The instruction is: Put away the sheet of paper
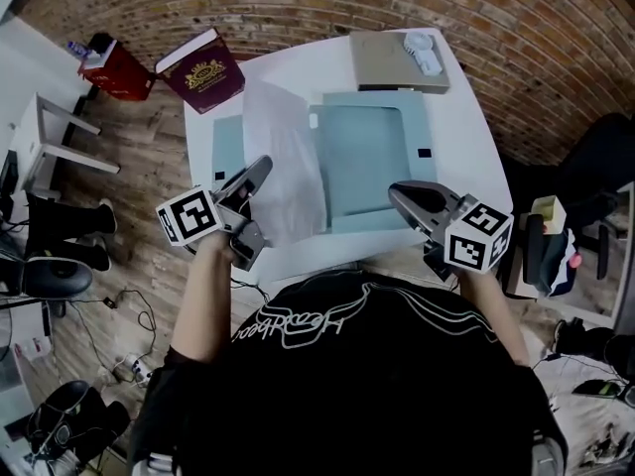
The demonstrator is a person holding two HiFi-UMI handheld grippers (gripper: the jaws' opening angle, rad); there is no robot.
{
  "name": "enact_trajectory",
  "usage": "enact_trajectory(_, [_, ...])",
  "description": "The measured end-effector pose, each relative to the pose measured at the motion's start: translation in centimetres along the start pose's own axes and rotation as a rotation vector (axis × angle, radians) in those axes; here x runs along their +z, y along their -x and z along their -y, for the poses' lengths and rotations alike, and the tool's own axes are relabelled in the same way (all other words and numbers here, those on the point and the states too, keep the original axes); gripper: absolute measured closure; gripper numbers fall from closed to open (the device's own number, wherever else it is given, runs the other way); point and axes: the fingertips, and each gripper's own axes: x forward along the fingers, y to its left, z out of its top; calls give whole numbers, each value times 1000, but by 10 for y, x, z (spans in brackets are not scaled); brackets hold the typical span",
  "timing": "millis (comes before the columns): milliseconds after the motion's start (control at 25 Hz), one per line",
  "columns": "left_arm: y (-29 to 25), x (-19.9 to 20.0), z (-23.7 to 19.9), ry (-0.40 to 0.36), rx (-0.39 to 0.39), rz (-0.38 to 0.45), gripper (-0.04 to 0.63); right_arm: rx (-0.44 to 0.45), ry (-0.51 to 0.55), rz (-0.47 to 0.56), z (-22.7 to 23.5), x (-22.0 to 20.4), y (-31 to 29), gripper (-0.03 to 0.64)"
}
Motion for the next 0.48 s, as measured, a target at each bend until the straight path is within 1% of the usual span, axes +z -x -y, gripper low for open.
enact_trajectory(120, [-5,-5,-26,80,9,-6,565,-13,-1,-7,6,1,-1,614])
enact_trajectory(200, [-9,-8,-44,108,29,-15,565,-11,-4,-6,8,2,-2,614])
enact_trajectory(360, [-15,-15,-74,116,81,-50,565,-18,-20,-14,15,-2,-3,614])
enact_trajectory(480, [-18,-22,-93,106,142,-86,565,-33,-39,-14,22,-6,-1,614])
